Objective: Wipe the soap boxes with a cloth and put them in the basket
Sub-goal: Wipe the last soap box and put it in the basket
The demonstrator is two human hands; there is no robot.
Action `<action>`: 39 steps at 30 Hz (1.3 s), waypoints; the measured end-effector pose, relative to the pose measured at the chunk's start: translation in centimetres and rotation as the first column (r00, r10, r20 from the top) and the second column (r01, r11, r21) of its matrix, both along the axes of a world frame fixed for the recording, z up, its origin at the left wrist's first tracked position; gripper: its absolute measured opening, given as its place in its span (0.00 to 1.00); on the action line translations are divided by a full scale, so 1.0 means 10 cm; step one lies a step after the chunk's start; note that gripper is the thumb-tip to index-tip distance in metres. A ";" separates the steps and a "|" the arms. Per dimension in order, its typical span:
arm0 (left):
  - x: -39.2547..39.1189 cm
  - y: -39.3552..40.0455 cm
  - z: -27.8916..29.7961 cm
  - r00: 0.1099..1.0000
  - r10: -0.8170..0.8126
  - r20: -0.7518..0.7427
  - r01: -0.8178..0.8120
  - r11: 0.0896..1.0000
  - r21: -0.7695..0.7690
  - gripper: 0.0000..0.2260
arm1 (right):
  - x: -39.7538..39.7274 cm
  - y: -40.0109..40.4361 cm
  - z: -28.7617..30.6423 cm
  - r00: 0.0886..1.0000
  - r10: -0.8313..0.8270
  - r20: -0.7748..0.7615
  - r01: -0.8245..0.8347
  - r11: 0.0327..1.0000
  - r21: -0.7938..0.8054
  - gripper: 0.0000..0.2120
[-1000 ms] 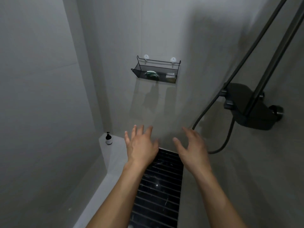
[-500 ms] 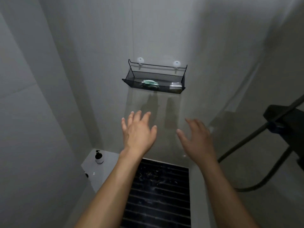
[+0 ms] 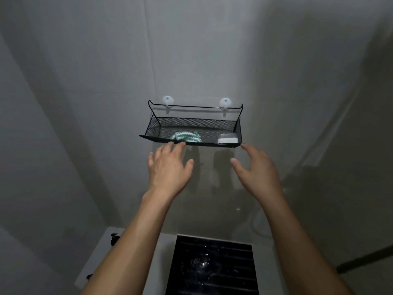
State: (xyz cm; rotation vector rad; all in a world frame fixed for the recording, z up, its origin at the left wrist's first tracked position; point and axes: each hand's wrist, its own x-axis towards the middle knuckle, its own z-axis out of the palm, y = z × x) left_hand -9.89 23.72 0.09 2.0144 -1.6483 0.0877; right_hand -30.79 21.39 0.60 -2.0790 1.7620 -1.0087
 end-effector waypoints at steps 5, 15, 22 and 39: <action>0.12 -0.79 0.11 0.998 -0.046 -0.046 0.048 0.999 0.022 0.23 | 0.10 -0.93 0.06 0.999 0.028 0.022 -0.028 0.999 0.015 0.22; -0.05 -2.25 0.11 0.979 -0.185 -0.088 0.200 0.954 0.222 0.22 | 0.14 -2.35 0.07 0.986 0.121 -0.119 -0.104 0.985 0.139 0.24; -0.23 -2.99 -0.01 0.946 -0.258 -0.196 0.324 0.765 0.556 0.20 | 0.11 -2.61 -0.07 0.943 0.188 -0.275 -0.131 0.969 0.211 0.23; -0.12 -3.51 -0.13 0.802 -0.096 -0.589 0.524 0.587 0.617 0.08 | 0.25 -2.43 -0.06 0.938 0.087 -0.335 0.010 0.961 0.278 0.25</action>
